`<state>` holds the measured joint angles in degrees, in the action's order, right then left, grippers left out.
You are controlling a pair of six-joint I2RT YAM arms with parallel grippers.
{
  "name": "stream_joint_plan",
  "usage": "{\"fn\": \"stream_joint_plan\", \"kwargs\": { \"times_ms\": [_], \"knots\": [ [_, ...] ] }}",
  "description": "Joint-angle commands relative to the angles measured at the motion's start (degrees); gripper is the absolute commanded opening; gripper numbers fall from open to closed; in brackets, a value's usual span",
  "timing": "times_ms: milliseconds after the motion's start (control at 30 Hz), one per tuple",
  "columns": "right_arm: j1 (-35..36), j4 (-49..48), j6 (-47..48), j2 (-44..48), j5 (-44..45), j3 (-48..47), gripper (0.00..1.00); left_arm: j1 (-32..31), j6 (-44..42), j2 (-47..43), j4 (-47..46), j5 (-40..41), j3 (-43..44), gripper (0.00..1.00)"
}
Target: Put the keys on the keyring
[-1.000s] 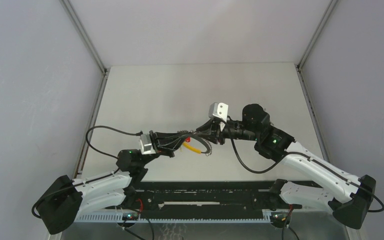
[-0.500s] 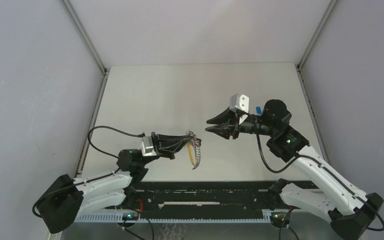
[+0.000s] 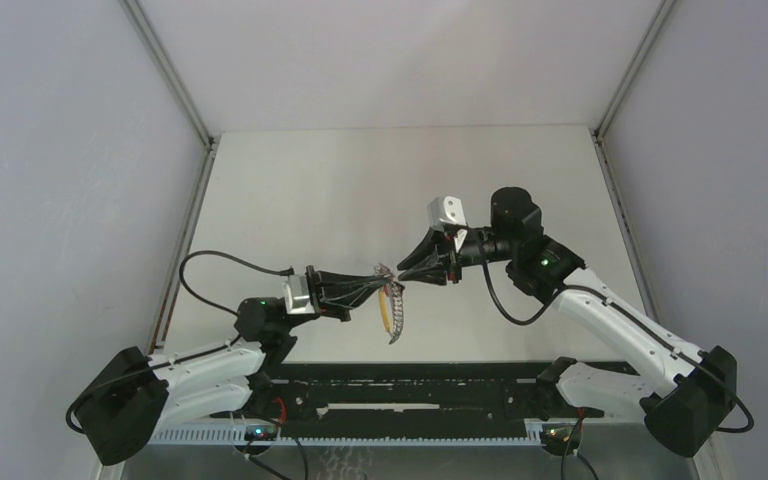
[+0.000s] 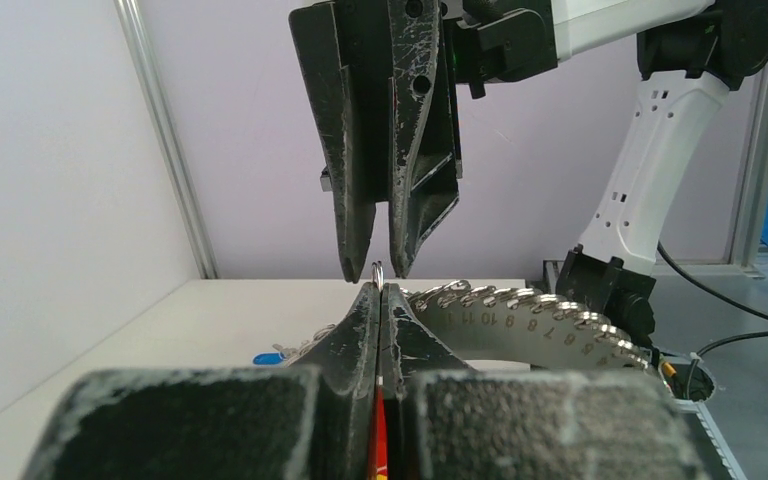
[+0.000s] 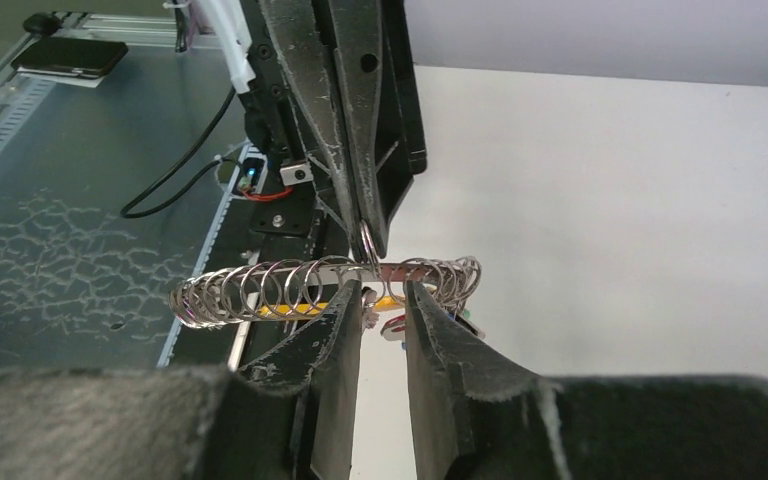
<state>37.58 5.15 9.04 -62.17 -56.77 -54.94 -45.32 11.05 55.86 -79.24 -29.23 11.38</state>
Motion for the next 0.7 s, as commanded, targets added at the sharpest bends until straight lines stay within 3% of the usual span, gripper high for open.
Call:
{"fn": "stream_joint_plan", "kwargs": {
  "times_ms": [0,667],
  "knots": [
    [-0.1,-1.3,2.3,-0.4,-4.5,-3.0,0.22,0.3,0.7,-0.6,-4.7,-1.0,3.5,0.00],
    [1.8,4.5,7.8,-3.6,-6.0,-5.6,0.15,0.2,1.7,-1.2,-4.8,-1.5,4.4,0.00]
  ]
}}
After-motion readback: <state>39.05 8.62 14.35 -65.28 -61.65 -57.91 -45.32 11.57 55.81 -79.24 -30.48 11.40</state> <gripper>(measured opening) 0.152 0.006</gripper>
